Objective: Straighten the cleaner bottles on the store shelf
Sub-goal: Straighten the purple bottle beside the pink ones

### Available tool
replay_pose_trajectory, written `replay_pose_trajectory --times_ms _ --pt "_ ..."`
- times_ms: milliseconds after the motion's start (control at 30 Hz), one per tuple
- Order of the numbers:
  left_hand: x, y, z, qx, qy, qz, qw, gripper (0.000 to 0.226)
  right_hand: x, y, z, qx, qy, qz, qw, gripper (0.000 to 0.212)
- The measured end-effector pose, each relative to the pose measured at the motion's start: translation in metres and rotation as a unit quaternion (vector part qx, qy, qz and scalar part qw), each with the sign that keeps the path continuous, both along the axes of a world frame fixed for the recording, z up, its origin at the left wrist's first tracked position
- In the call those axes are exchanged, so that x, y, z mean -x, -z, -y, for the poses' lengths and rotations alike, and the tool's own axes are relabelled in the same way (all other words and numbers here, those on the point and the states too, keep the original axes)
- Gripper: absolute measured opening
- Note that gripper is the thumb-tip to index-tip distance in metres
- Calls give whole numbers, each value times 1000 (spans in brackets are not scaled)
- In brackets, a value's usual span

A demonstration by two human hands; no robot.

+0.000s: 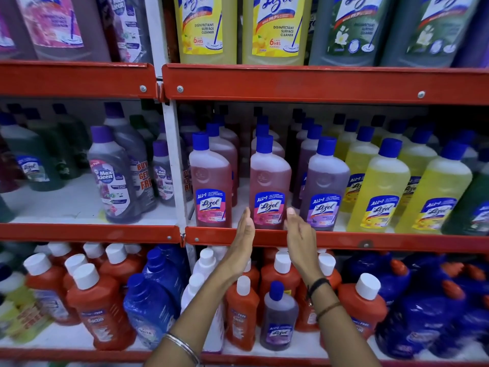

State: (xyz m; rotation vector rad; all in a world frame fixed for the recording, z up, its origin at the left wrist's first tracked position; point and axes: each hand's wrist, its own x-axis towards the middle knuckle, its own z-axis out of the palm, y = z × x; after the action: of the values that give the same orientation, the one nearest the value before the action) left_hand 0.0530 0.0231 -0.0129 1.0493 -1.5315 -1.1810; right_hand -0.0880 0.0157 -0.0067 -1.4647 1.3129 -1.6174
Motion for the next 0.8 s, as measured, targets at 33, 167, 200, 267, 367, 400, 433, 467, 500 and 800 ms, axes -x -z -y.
replay_pose_trajectory --times_ms 33,167,200,267,367,400,433,467,500,800 --pt "-1 1 2 -4 2 2 1000 108 1 2 1 -8 -2 4 1000 38" --pt "-3 0 3 -15 17 -13 1000 110 2 3 4 -13 7 16 1000 36" --pt "-3 -1 3 -17 17 -15 1000 112 2 4 5 -15 7 21 1000 38" --pt "-2 0 5 -15 14 -19 1000 114 3 3 6 -12 8 21 1000 43" --pt "0 0 5 -13 8 -29 999 114 3 3 7 -8 5 23 1000 46" --pt "1 1 5 -10 5 -29 1000 113 4 3 6 -7 3 22 1000 49" --pt "1 2 5 -10 1 -28 1000 113 4 3 7 -5 -3 27 1000 52" --pt "3 3 5 -9 -2 -33 999 111 5 2 7 -4 -13 39 999 56" --pt "4 4 6 -8 -16 -43 999 109 7 3 7 -6 -27 53 998 58" --pt "82 -5 -28 173 -122 -90 973 63 70 7 -12 169 59 185 966 54"
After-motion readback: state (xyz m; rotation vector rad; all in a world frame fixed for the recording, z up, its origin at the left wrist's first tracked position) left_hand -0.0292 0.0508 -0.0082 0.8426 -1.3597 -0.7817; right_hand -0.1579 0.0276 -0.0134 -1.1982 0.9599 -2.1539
